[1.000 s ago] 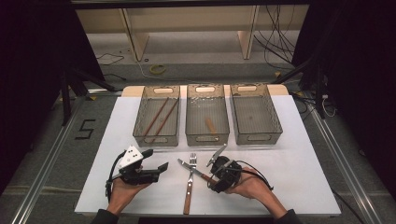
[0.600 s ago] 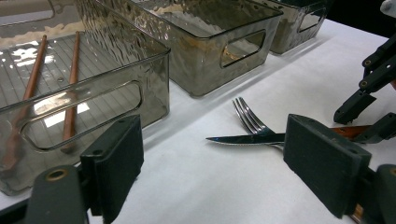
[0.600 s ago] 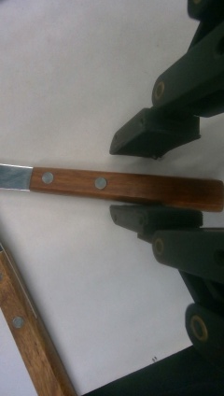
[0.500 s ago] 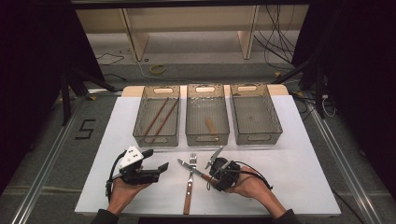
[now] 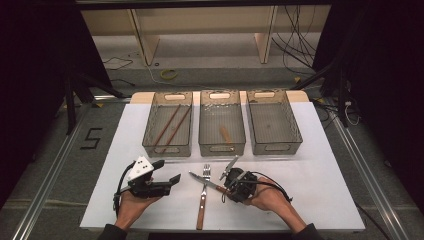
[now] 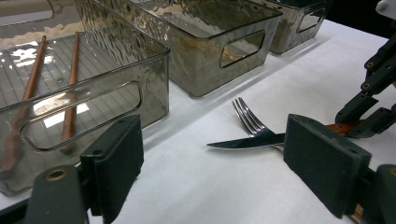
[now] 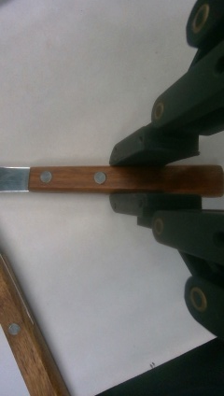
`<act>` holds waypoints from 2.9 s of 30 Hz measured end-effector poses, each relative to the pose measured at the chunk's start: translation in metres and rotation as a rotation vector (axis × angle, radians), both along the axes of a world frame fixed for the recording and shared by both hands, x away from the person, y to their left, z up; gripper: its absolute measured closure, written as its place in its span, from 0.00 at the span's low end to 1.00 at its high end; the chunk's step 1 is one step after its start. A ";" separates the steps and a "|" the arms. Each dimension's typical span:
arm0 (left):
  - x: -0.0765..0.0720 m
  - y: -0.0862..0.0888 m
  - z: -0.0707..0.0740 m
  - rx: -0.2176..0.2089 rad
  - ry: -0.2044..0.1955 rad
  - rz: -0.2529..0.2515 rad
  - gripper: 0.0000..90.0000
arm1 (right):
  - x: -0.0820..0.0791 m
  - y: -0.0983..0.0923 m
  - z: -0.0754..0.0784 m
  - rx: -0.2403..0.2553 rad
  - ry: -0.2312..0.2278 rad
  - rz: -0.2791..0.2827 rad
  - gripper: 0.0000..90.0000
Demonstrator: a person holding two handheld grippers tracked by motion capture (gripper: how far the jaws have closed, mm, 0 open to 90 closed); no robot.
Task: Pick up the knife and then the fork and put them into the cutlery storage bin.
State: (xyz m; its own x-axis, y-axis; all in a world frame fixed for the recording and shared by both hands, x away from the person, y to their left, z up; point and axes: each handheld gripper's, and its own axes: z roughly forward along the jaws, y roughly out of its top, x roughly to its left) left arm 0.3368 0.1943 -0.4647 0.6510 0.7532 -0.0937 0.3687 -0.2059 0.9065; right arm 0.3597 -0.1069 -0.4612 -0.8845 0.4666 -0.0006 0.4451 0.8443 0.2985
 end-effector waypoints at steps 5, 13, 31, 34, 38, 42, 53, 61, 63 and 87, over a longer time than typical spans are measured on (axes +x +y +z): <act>0.000 0.000 0.000 0.000 -0.001 0.001 0.22 | 0.001 -0.003 0.004 0.043 0.003 -0.002 0.85; 0.000 0.000 0.000 -0.001 0.000 0.003 0.22 | 0.004 -0.014 0.019 0.134 -0.002 -0.034 0.85; 0.000 0.001 0.000 -0.001 -0.007 -0.002 0.21 | 0.019 -0.044 0.053 0.277 -0.090 -0.122 0.85; 0.000 0.001 0.000 -0.006 -0.006 -0.002 0.21 | 0.023 -0.050 0.059 0.290 -0.110 -0.143 0.85; 0.000 0.002 0.000 -0.011 -0.008 -0.001 0.21 | 0.032 -0.058 0.068 0.313 -0.136 -0.180 0.85; 0.001 0.002 0.000 -0.013 -0.009 0.000 0.21 | 0.044 -0.068 0.077 0.336 -0.162 -0.224 0.85; 0.001 0.002 0.000 -0.019 -0.013 0.000 0.21 | 0.084 -0.099 0.097 0.367 -0.225 -0.372 0.85; 0.001 0.003 0.000 -0.027 -0.011 0.005 0.21 | 0.110 -0.116 0.098 0.345 -0.234 -0.465 0.85; 0.001 0.003 0.000 -0.026 -0.012 0.003 0.21 | 0.115 -0.119 0.099 0.334 -0.238 -0.485 0.85; 0.002 0.003 0.001 -0.026 -0.017 0.002 0.21 | 0.153 -0.141 0.086 0.311 -0.203 -0.651 0.85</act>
